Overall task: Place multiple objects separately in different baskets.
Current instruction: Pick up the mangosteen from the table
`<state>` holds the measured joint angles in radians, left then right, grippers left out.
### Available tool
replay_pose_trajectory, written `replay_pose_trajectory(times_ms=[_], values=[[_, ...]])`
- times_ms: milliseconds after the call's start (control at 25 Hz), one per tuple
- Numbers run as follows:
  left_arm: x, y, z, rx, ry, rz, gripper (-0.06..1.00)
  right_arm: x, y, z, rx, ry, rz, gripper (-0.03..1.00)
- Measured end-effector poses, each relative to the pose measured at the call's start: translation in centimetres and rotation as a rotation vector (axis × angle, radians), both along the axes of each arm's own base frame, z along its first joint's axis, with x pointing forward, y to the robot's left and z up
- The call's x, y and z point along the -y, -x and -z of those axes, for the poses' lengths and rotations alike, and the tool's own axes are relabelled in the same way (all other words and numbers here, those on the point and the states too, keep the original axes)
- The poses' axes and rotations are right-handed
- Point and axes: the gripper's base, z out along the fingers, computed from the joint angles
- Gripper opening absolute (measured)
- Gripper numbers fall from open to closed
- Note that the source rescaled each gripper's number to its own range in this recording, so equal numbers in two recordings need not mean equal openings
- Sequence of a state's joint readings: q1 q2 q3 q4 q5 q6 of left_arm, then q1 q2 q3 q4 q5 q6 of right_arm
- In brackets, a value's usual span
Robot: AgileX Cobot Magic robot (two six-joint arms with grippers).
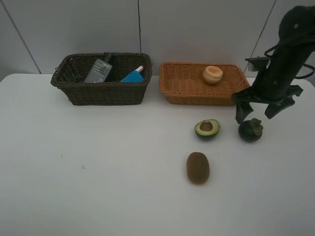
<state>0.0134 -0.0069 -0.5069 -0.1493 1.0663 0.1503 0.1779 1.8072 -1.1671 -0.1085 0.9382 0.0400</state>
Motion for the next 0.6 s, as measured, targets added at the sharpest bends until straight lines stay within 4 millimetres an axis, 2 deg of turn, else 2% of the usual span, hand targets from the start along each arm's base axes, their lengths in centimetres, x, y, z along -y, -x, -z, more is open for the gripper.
replay_pose_trajectory(times_ms=[160, 360, 600], values=[[0.0, 0.0, 0.0, 0.0, 0.0, 0.0, 0.87, 1.0, -0.2, 1.2, 0.02, -0.009, 0.029, 0.96], [0.0, 0.0, 0.0, 0.0, 0.0, 0.0, 0.87, 3.5, -0.8, 2.3, 0.022, -0.033, 0.107, 0.96], [0.0, 0.0, 0.0, 0.0, 0.0, 0.0, 0.87, 3.1, -1.2, 4.1, -0.016, -0.085, 0.097, 0.96]])
